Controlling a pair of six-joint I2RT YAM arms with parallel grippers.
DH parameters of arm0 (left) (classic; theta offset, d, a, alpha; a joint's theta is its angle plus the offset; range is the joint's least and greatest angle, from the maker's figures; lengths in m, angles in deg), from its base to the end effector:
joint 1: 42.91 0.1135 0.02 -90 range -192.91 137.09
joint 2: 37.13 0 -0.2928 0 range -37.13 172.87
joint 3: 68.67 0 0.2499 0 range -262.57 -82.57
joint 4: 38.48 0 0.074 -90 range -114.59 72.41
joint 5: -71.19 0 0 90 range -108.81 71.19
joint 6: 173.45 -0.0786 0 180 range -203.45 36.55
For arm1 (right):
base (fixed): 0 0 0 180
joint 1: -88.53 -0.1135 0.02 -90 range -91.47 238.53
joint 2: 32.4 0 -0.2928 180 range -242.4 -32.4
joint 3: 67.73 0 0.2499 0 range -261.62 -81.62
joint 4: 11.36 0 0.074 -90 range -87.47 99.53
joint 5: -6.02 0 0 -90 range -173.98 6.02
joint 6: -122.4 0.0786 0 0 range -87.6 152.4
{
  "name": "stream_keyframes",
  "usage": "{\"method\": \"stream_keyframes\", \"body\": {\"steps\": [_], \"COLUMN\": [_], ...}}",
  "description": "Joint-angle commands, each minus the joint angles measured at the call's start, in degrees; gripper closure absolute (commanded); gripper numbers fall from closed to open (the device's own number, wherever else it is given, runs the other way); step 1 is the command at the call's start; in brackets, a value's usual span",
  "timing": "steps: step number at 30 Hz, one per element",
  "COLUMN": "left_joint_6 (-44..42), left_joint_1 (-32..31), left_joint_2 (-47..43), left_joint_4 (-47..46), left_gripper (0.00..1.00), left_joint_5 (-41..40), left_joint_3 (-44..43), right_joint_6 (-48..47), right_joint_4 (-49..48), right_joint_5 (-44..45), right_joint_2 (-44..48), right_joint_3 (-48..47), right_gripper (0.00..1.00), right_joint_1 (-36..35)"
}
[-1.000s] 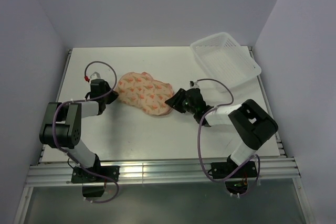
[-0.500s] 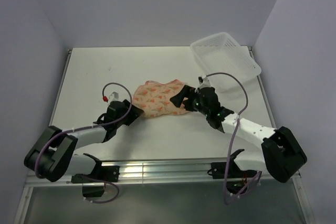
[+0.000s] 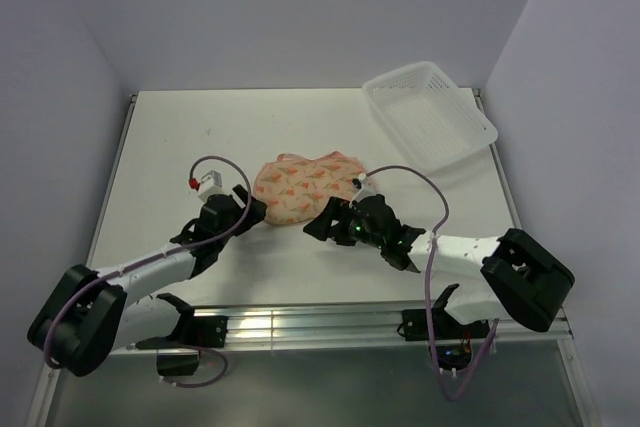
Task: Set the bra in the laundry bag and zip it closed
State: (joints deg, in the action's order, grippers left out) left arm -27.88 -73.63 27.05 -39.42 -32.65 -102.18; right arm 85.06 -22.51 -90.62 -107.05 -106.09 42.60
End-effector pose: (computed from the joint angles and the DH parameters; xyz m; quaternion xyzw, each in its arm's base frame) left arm 0.2142 -0.1054 0.1751 -0.2438 0.8254 -0.2648 0.4349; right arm 0.1893 0.2086 0.1833 0.0185 0.8430 0.4377 0.3121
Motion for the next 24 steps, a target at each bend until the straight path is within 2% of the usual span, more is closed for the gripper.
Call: {"method": "stream_keyframes", "body": {"steps": [1, 3, 6, 10, 13, 16, 19, 24], "left_joint_6": [-9.42, -12.92, -16.44, -19.44, -21.03, -21.47, -21.12, -18.05], "left_joint_1": [0.39, 1.10, 5.13, 9.44, 10.59, 11.29, 12.08, 12.35], "left_joint_2": [3.48, 6.73, 11.83, 19.82, 26.06, 28.53, 30.82, 35.13], "left_joint_4": [-3.53, -7.66, -14.86, -19.00, -21.20, -23.74, -26.46, -31.39], "left_gripper": [0.20, 0.17, 0.15, 0.16, 0.17, 0.17, 0.19, 0.30], "left_joint_5": [-3.21, -3.29, 1.96, 9.44, 13.40, 17.79, 22.45, 28.78], "left_joint_3": [-1.83, -2.88, -3.41, -6.39, -8.50, -9.74, -10.70, -11.76], "right_joint_6": [1.22, 0.60, 0.16, -0.54, -0.90, -1.60, -2.74, -4.23], "right_joint_4": [-4.23, -3.27, -2.74, -2.30, -2.12, -1.86, -0.98, 0.51], "right_joint_5": [0.48, 0.92, 1.27, 1.45, 1.36, 1.19, 1.45, 4.34], "right_joint_2": [-0.49, -0.14, 0.21, 0.12, 0.03, 0.12, 0.12, -0.23], "right_joint_3": [-1.02, -1.28, -1.46, -1.63, -1.81, -2.16, -2.69, -3.57], "right_gripper": [0.18, 0.18, 0.18, 0.18, 0.18, 0.18, 0.18, 0.17], "right_joint_1": [-0.74, -0.74, -0.91, -0.91, -0.91, -0.91, -0.91, -0.83]}}
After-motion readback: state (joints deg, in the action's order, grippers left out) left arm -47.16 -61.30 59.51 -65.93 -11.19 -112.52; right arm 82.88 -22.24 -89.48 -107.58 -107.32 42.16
